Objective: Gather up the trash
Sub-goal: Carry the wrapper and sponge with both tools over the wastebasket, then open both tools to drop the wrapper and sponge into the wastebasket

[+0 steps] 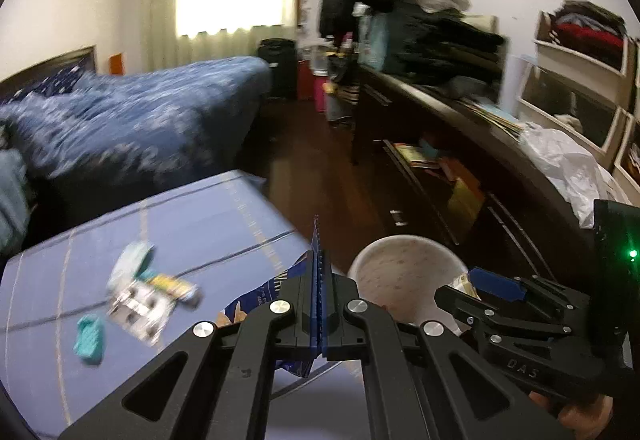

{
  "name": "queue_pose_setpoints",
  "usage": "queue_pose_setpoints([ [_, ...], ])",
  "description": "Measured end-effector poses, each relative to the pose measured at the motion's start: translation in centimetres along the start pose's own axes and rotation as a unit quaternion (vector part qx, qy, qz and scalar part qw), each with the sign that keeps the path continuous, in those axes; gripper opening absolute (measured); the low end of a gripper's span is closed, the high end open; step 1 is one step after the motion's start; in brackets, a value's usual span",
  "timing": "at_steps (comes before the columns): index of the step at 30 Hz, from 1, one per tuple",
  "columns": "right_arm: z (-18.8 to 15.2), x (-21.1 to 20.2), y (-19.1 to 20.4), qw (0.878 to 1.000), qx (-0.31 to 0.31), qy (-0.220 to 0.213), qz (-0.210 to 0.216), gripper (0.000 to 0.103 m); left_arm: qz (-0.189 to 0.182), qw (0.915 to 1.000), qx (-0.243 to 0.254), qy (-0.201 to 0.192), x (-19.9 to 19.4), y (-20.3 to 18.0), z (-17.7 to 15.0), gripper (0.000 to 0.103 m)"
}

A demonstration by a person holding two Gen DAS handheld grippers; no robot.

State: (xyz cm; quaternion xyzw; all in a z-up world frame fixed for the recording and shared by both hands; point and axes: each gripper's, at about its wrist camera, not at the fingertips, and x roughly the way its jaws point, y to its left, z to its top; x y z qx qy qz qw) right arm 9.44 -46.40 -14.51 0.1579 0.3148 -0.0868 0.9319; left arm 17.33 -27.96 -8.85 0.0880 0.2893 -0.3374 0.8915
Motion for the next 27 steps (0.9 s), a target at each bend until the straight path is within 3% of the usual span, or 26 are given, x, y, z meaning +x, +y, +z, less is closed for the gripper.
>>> queue_pose_setpoints([
  [6,0.6,0.3,-5.4,0.998,0.032,-0.015,-0.048,0.053,-0.055,0.998,0.03,0.002,3.6,-4.8,2.4,0.001],
  [10,0.6,1.9,-8.1,0.997,0.05,-0.009,-0.064,0.053,-0.1,0.9944,0.027,0.023,7.1,-7.3,3.7,0.001],
  [17,0.5,5.1,-11.0,0.994,0.057,0.005,-0.091,0.055,-0.127,0.9909,0.021,0.039,10.8,-9.7,4.9,0.006],
  [20,0.4,6.0,-11.5,0.993,0.056,0.008,-0.1,0.055,-0.133,0.9902,0.006,0.042,11.5,-9.8,5.3,0.045],
  [21,0.4,6.2,-11.5,0.993,0.055,0.01,-0.1,0.056,-0.129,0.9909,0.001,0.036,11.4,-9.6,5.4,0.071],
  [22,0.5,6.4,-11.6,0.994,0.054,0.01,-0.098,0.057,-0.126,0.9916,-0.002,0.027,11.2,-9.5,5.5,0.09],
  [24,0.5,6.8,-11.6,0.994,0.051,0.009,-0.101,0.063,-0.116,0.9932,-0.002,0.001,10.4,-9.3,5.7,0.094],
  [27,0.4,7.0,-11.5,0.993,0.05,0.01,-0.104,0.064,-0.097,0.9952,0.005,-0.007,10.0,-8.9,6.0,0.098],
])
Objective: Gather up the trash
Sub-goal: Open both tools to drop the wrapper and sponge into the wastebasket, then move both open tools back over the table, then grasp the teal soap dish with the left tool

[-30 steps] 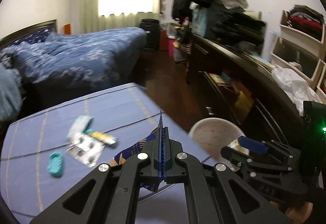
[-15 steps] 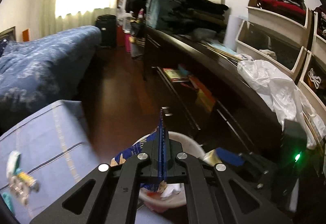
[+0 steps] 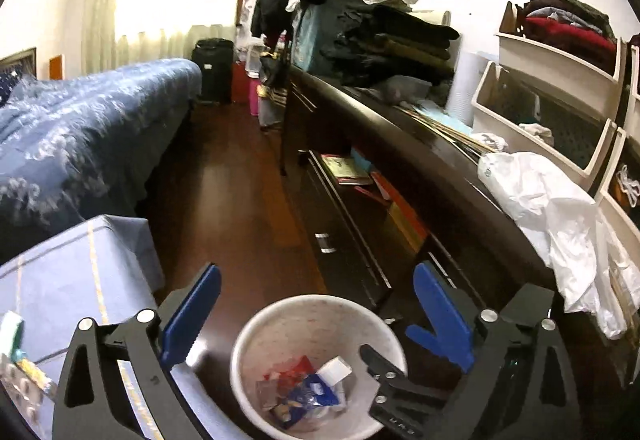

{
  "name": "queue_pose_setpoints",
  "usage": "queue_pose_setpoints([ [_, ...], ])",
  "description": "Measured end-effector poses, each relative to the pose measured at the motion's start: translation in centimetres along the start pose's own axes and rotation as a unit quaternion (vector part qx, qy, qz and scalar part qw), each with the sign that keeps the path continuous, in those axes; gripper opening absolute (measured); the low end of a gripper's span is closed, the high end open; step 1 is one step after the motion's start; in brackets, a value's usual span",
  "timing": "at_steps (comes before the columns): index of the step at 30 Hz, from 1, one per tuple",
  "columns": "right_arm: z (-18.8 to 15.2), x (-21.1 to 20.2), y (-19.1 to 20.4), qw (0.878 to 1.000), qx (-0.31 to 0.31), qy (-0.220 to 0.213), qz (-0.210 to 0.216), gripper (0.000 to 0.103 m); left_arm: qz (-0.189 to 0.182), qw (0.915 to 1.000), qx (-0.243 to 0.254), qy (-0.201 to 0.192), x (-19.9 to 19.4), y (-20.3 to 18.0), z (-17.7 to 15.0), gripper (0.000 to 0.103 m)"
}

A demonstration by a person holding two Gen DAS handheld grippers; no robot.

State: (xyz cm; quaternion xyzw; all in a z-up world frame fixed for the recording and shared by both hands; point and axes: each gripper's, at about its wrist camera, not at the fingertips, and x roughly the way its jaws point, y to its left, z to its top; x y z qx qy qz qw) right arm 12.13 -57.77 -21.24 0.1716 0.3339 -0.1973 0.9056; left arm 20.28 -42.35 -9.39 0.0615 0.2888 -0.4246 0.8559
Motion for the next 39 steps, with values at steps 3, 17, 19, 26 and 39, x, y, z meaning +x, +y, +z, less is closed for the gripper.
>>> queue_pose_setpoints([
  [3,-0.2,-0.3,0.0,1.0,0.003,-0.002,0.003,0.065,0.017,0.9998,-0.005,-0.002,-0.7,0.9,-0.1,0.099],
  [17,-1.7,-4.7,6.0,0.998,-0.056,-0.006,0.034,0.075,0.17,0.9833,-0.052,0.039,-6.5,9.3,-4.4,0.099],
  [19,-1.9,-5.4,7.5,0.997,-0.071,-0.008,0.041,0.076,0.196,0.978,-0.055,0.045,-7.5,10.7,-5.2,0.099],
  [26,-2.8,-8.2,13.5,0.987,-0.134,-0.019,0.09,0.08,0.301,0.9471,-0.076,0.081,-11.4,18.2,-9.6,0.099],
  [39,-3.1,-7.2,25.4,0.963,-0.211,0.012,0.165,0.084,0.278,0.9392,-0.144,0.141,-11.9,27.8,-14.4,0.073],
])
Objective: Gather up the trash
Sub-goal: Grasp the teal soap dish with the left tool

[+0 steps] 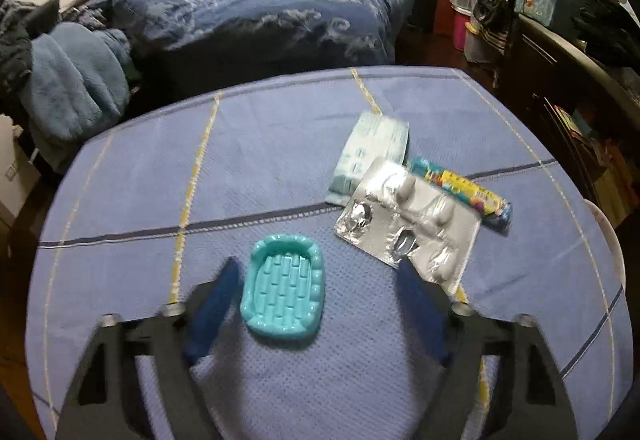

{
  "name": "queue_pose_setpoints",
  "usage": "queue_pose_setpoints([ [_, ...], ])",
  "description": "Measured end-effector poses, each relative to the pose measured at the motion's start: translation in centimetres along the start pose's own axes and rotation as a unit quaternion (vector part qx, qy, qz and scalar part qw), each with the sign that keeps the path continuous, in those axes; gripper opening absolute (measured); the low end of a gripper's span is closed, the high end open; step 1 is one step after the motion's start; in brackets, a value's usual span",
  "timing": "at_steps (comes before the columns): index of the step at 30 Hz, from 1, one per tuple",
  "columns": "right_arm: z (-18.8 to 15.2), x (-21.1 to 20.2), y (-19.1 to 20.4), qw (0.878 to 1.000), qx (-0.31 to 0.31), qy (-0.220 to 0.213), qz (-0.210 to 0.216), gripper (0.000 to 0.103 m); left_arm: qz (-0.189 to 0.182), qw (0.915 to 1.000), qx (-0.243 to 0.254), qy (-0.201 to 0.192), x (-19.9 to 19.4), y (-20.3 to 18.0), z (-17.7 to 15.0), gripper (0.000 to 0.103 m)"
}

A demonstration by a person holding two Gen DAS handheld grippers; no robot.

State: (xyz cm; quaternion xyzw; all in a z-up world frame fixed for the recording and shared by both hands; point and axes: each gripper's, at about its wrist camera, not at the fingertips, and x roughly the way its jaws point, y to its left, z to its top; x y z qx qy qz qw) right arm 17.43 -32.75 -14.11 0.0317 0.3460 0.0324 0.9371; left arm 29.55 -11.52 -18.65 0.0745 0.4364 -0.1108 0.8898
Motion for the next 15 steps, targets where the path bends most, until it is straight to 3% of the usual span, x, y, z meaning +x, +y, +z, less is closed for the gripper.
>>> queue_pose_setpoints([
  [3,1.4,1.9,1.3,1.0,-0.002,0.013,0.017,0.084,-0.011,0.9999,0.003,-0.007,-0.2,0.4,0.0,0.064],
  [6,2.3,3.8,2.6,0.999,-0.006,0.03,0.022,0.084,-0.014,0.9998,0.005,-0.014,-0.3,0.8,0.0,0.042],
  [8,2.5,5.0,3.4,0.999,-0.008,0.038,0.031,0.084,-0.025,0.9995,0.0,-0.017,-0.5,1.5,-0.1,0.042],
  [12,2.8,7.6,5.6,0.996,-0.03,0.063,0.056,0.084,-0.008,0.999,-0.012,-0.041,-2.1,3.7,-0.9,0.042],
  [15,2.8,9.9,7.4,0.994,-0.054,0.085,0.05,0.084,-0.006,0.9982,-0.029,-0.053,-3.4,5.5,-1.4,0.042],
])
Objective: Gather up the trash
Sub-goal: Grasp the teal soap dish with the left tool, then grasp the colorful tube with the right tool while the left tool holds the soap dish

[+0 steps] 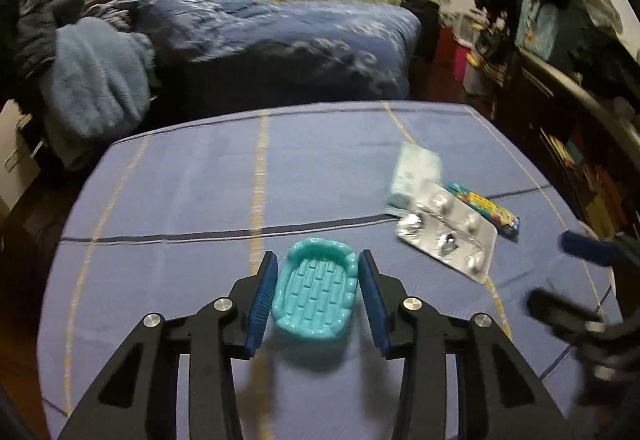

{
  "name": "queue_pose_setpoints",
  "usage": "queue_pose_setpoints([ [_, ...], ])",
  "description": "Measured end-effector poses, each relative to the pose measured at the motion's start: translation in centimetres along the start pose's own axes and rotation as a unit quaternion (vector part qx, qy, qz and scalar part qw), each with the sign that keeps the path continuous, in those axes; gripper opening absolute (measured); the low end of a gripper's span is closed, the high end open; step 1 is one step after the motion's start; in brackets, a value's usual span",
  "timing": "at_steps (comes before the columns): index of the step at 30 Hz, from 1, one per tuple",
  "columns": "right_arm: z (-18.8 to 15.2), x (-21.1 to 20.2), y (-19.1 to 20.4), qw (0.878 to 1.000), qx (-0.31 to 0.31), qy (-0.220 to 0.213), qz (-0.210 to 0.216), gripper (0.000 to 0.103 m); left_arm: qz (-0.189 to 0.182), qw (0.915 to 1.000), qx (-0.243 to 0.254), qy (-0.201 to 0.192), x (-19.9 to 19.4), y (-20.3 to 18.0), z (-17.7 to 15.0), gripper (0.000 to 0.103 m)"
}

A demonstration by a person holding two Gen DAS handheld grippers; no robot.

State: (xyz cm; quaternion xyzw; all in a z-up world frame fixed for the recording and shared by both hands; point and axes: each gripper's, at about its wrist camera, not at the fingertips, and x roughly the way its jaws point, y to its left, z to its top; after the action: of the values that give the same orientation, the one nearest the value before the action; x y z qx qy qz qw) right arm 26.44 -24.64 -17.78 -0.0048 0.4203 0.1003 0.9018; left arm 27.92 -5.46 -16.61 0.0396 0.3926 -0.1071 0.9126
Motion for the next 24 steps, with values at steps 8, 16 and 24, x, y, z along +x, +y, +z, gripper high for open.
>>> queue_pose_setpoints([
  [8,1.3,3.0,-1.5,0.998,-0.011,0.012,-0.068,0.08,-0.005,0.9998,-0.014,-0.014,-2.5,2.7,-1.0,0.042],
  [16,1.9,4.5,-5.0,0.997,0.017,0.025,-0.067,0.075,-0.029,0.9992,-0.016,-0.023,-2.9,2.1,-0.7,0.042],
  [24,3.5,5.5,-2.8,0.999,-0.021,0.019,-0.028,0.032,-0.035,0.9991,0.001,-0.023,-3.2,0.7,-0.7,0.042],
])
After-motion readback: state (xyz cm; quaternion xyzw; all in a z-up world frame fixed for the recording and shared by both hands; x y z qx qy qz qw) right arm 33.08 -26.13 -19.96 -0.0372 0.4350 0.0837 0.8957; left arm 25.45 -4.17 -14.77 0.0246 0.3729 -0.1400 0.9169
